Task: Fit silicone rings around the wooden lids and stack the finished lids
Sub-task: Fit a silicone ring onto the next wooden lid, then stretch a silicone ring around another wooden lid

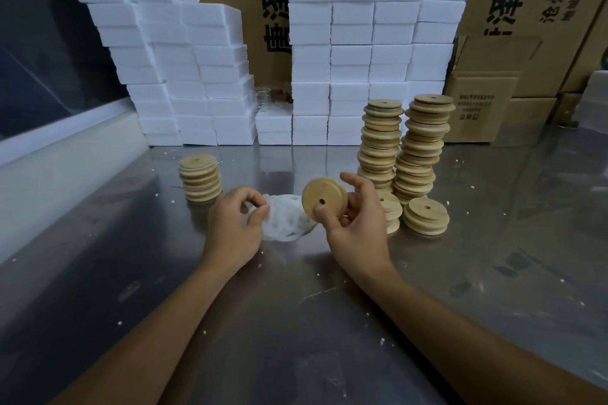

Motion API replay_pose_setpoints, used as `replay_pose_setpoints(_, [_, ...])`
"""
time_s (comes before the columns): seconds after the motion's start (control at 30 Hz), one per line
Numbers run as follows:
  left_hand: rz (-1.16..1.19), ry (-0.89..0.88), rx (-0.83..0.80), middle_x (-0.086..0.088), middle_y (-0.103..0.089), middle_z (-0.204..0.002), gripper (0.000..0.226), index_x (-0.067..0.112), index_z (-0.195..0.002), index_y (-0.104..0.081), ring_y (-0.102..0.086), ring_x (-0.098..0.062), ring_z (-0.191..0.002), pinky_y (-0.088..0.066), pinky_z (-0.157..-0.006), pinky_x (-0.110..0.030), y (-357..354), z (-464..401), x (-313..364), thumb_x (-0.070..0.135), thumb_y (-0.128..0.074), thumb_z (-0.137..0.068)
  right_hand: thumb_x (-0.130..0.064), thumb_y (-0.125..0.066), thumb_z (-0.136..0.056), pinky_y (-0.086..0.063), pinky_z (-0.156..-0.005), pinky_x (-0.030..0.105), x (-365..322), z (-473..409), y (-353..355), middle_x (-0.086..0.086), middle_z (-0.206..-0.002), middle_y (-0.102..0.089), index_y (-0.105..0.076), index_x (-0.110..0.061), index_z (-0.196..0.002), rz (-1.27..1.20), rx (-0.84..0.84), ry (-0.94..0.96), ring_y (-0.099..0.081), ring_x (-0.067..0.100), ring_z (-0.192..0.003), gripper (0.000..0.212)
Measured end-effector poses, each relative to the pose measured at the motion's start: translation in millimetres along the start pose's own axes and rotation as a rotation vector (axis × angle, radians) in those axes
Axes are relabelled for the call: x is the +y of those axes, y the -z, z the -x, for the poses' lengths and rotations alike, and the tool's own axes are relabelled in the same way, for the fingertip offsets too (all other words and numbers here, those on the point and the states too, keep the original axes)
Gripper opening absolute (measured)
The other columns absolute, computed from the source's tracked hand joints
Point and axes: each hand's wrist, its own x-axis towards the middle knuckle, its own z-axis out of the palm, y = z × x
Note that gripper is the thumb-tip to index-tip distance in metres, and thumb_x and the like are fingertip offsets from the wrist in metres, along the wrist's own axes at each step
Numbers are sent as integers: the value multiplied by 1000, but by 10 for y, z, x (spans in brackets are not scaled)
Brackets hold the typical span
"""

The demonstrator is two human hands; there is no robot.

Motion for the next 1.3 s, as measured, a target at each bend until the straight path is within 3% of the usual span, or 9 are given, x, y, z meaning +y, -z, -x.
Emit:
replay_pose_setpoints(0.2, [92,51,6,0,-68,-79,23,19,-78,-57,-65,-6,-75,-50,-58,-16,10,25,-2,-1,-65,-86,-15,-76,-85,-50,-80,17,33,-32,-23,-21,-90,-64,-53,-42,-91,49,26,104,-62,1,-90,36])
replay_pose_setpoints(0.4, [160,43,10,16,-68,-77,28,29,-77,-65,-64,-5,-74,-49,-63,-12,51,46,36,1,-71,-83,-19,-72,-87,-48,-73,13,43,-19,-36,-9,-99,-64,-47,-40,-105,13,-46,118,-62,5,-90,37])
replay_pose_setpoints(0.53, [2,-64,-170,4,-69,-86,8,15,-85,-75,-59,-6,-76,-40,-63,-6,5,82,52,10,-69,-86,-21,-70,-88,-52,-78,26,55,-16,-36,-1,-100,-65,-44,-45,-111,29,-63,121,-63,16,-92,42])
replay_pose_setpoints(0.63, [-24,-74,-216,9,-69,-84,11,16,-83,-75,-61,-4,-78,-38,-63,-4,2,105,84,26,-73,-83,-22,-71,-87,-53,-76,25,63,-20,-33,-5,-101,-66,-47,-46,-106,43,-64,121,-64,13,-92,40])
replay_pose_setpoints(0.83, [-14,-75,-237,6,-70,-84,4,16,-76,-77,-63,-8,-80,-49,-72,-23,74,125,106,14,-80,-77,-22,-72,-86,-50,-73,18,88,-25,-27,-5,-101,-66,-48,-43,-109,25,-40,97,-65,10,-90,40])
replay_pose_setpoints(0.97, [-89,-78,-329,11,-67,-91,22,17,-85,-77,-60,-4,-84,-50,-74,-21,109,136,103,29,-87,-68,-23,-73,-86,-51,-73,20,80,-21,-22,-8,-100,-65,-47,-47,-105,39,-36,90,-64,9,-90,40])
replay_pose_setpoints(1.1, [-91,-124,-298,4,-68,-88,1,12,-79,-77,-61,-11,-81,-50,-77,-31,96,126,97,12,-78,-79,-23,-73,-86,-51,-74,21,80,-20,-19,-7,-102,-65,-47,-47,-104,39,-32,86,-63,10,-91,39])
replay_pose_setpoints(1.2, [-158,-140,-248,4,-58,-98,2,11,-82,-74,-51,-11,-94,-40,-79,-16,77,122,71,10,-73,-83,-23,-72,-87,-51,-75,21,84,-23,-17,-7,-102,-65,-46,-48,-104,37,-30,79,-63,9,-92,40])
replay_pose_setpoints(1.3, [-197,-184,-137,4,-54,-93,6,11,-82,-66,-47,-14,-92,-30,-76,-14,84,89,77,6,-66,-86,-23,-72,-87,-51,-75,21,89,-22,-15,-7,-103,-65,-46,-47,-105,35,-27,81,-63,9,-93,40])
